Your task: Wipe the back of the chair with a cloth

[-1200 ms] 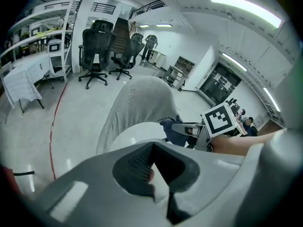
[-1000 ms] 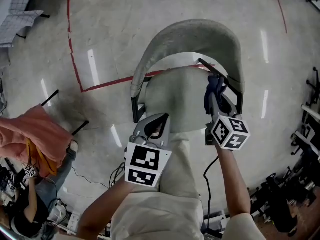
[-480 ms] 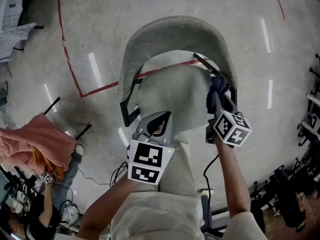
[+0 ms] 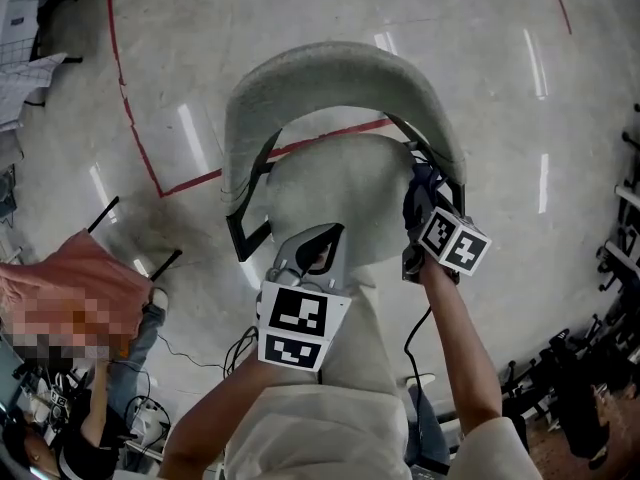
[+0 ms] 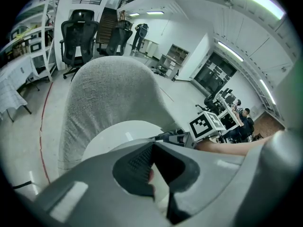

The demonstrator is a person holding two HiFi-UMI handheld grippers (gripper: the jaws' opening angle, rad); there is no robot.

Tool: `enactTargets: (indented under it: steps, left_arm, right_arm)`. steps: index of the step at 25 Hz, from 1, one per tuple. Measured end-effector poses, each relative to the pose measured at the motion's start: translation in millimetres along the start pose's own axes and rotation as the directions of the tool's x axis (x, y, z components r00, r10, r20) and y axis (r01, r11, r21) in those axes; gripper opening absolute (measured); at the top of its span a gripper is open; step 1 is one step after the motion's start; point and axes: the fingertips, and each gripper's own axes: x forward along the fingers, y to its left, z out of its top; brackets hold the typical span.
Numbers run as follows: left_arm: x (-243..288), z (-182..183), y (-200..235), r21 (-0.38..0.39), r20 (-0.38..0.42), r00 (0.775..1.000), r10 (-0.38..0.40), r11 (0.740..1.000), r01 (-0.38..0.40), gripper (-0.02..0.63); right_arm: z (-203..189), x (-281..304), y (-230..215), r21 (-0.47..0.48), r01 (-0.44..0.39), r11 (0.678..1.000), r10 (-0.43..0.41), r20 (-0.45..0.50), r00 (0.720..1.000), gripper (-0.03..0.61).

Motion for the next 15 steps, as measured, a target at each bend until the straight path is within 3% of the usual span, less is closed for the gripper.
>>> enactTargets:
  steps: [5, 15]
  left_arm:
    - [6, 2, 4, -0.021, -0.005, 1.000, 0.010, 1.000, -0.010, 0.000]
    - [15, 24, 13, -0.054, 0.012, 1.000, 0.023, 0.998, -0.022, 0.000]
  right_arm:
    - [16, 10, -11, 0.042, 0.032, 0.999, -0.032, 0.004, 0.999, 0.078]
    - [51, 19, 4, -0.001, 0.035, 0.999, -0.035, 0.043, 0.998, 0.078]
